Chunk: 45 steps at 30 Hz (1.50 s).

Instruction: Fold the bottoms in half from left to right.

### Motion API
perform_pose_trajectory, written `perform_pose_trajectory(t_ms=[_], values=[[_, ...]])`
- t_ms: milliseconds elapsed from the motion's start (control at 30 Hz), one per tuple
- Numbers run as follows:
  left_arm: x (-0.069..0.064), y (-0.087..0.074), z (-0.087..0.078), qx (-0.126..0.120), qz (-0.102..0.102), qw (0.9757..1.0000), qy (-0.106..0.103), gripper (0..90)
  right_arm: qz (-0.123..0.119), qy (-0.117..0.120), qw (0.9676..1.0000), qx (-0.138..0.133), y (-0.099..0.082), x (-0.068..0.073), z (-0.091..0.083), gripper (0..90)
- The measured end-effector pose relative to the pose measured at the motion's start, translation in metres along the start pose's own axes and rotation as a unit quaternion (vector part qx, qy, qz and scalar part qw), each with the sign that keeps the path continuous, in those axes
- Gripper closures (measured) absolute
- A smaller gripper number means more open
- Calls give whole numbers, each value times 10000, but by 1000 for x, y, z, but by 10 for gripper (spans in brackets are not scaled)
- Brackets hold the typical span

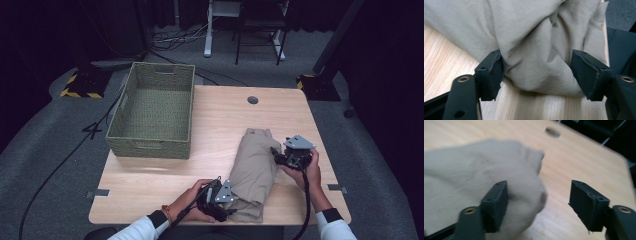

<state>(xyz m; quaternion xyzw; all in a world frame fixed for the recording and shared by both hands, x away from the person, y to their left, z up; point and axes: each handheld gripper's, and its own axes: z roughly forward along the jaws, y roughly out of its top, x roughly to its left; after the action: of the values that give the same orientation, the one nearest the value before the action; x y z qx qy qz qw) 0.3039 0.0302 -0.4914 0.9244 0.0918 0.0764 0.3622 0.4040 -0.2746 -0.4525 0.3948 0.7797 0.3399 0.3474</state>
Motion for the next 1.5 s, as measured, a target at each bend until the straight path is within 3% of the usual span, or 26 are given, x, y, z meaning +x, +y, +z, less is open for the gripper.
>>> perform_pose_trajectory(t_ms=[67,133,200,267,333,367,400,433,500,567,667,833,900,1033,1133,1233,1333,1400,1500], values=[[2,-4,-10,-72,-42,10000,12,250,91,-40,9999,-86,2,-3,-14,306],[5,-10,-22,-123,-113,9998,131,237,287,275,9989,-248,4,-1,-33,298],[9,-19,-34,-132,-205,9994,229,227,332,659,9967,-327,7,13,-48,274],[14,-32,-43,-34,-243,9987,447,226,107,955,9951,-246,8,39,-58,270],[19,-45,-53,-73,-458,9982,370,229,-261,1222,9921,-77,5,69,-62,259],[20,-51,-56,-35,-503,9980,388,230,-442,1191,9919,43,3,82,-61,262],[20,-58,-60,95,-447,9973,571,228,-518,1228,9909,158,-1,93,-59,265],[20,-62,-61,177,-411,9968,665,226,-630,1360,9881,346,-7,101,-54,259],[24,-75,-66,246,-543,9950,799,219,-827,1243,9873,552,-14,107,-49,254],[30,-87,-72,197,-729,9939,809,220,-648,1297,9878,573,-18,101,-45,241],[39,-102,-82,114,-1074,9903,871,208,-841,1085,9875,774,-22,87,-39,225],[52,-115,-88,48,-1578,9831,929,167,-522,659,9924,895,-29,52,-29,245],[54,-115,-87,19,-1620,9822,951,165,-354,576,9931,959,-31,39,-25,239],[54,-115,-86,27,-1636,9819,954,162,-395,185,9938,1026,-30,16,-18,262],[54,-114,-86,38,-1641,9817,960,162,-20,7,9958,917,-26,-3,-21,267],[54,-114,-85,29,-1652,9815,972,162,290,205,9984,437,-11,-9,-37,267],[54,-114,-85,30,-1649,9814,980,163,199,447,9988,62,7,-1,-47,259],[54,-114,-85,30,-1650,9814,980,163,133,599,9981,2,16,4,-45,250],[54,-114,-85,29,-1649,9814,980,162,125,837,9962,200,21,10,-29,222]])
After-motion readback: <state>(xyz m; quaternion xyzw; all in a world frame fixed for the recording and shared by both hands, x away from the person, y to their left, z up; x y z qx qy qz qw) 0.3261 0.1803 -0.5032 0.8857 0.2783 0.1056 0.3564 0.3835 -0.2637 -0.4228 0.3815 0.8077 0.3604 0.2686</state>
